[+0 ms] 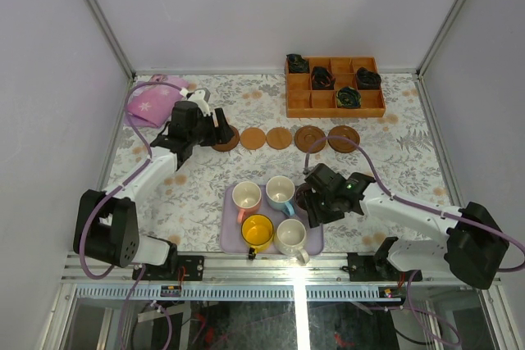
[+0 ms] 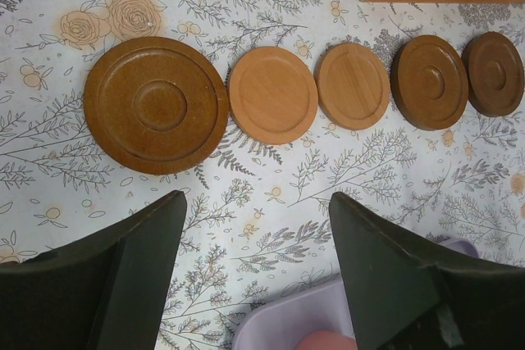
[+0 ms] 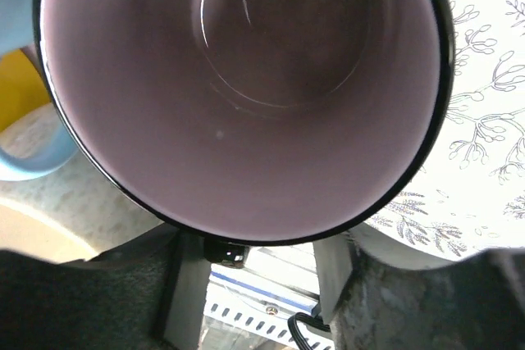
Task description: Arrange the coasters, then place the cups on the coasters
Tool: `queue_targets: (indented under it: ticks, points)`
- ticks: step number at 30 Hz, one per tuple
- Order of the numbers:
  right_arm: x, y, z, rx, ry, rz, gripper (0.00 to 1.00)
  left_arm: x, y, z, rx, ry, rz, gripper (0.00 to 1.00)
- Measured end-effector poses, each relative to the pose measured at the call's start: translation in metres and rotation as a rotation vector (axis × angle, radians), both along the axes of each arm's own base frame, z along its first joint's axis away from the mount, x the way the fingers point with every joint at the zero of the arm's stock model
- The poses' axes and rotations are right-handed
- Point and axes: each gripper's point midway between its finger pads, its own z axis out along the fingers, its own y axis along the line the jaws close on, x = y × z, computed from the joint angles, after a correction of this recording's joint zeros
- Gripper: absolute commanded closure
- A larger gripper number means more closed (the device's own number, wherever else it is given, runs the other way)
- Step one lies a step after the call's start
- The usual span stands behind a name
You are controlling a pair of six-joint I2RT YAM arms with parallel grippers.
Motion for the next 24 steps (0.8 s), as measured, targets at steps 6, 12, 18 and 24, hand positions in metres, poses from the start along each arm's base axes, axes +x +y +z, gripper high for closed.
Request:
queue_targets:
  ticks: [6,12,18,24]
  points:
    - [0.008,-0.001,-0.001,-0.014,-0.030,-0.038,0.52,0.000,0.000,-0.001,0.001,0.002,0.000,0.29]
    - [0.013,0.000,0.001,-0.013,-0.049,-0.054,0.56,0.000,0.000,-0.004,0.002,0.010,-0.001,0.29]
    - [0.018,0.002,0.002,-0.019,-0.064,-0.061,0.61,0.000,0.000,-0.006,0.004,0.014,-0.001,0.29]
    - [0.024,0.004,0.004,-0.028,-0.085,-0.064,0.95,0.001,0.000,-0.008,0.005,0.020,-0.001,0.29]
